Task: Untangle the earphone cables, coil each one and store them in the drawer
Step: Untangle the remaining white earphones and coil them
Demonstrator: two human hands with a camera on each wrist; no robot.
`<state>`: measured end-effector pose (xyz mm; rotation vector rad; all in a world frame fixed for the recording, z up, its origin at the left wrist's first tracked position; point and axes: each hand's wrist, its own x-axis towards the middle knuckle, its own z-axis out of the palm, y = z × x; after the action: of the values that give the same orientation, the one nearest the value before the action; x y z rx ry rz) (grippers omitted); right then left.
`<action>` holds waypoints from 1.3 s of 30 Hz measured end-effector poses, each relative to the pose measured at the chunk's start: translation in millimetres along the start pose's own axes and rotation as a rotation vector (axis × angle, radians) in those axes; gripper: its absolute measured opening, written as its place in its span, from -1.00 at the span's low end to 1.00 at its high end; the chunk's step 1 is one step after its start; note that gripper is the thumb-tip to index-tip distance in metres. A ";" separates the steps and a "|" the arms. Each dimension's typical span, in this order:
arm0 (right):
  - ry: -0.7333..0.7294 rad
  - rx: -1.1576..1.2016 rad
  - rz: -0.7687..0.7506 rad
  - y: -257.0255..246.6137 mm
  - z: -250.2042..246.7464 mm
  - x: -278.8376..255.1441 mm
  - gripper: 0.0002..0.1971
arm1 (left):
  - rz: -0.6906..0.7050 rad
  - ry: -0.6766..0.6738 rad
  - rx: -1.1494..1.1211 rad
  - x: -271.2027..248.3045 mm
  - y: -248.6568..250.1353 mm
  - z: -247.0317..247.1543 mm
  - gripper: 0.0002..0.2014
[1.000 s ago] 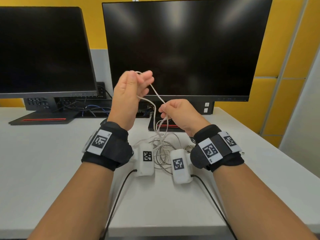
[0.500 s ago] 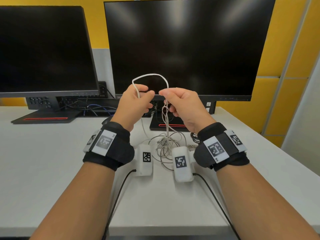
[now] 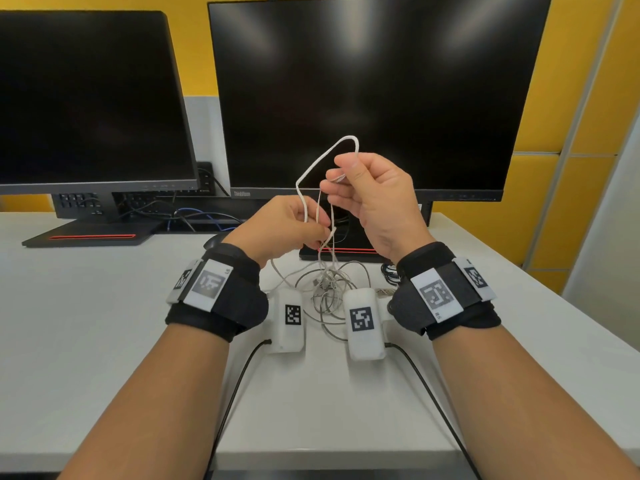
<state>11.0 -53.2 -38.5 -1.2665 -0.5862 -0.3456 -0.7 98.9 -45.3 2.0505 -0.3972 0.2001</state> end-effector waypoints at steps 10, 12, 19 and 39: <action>-0.038 -0.028 -0.129 0.6 1.3 -1.1 -0.86 | -0.054 -0.083 0.041 1.1 -3.3 3.3 -0.81; -0.055 -0.001 -0.128 -0.3 2.3 -1.5 -0.86 | -0.025 -0.121 0.042 0.0 -2.4 4.6 -0.86; 0.148 -0.101 -0.187 2.4 -6.6 4.7 -0.89 | -0.002 -0.092 0.029 -1.1 -2.5 -0.8 -0.78; -0.193 -0.656 0.335 0.8 0.7 -6.3 -0.90 | 0.223 0.247 -0.300 2.2 2.6 -3.1 -0.79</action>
<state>6.3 -52.7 -42.7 -2.0154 -0.4203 -0.1327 0.4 100.0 -41.0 1.6618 -0.4703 0.4942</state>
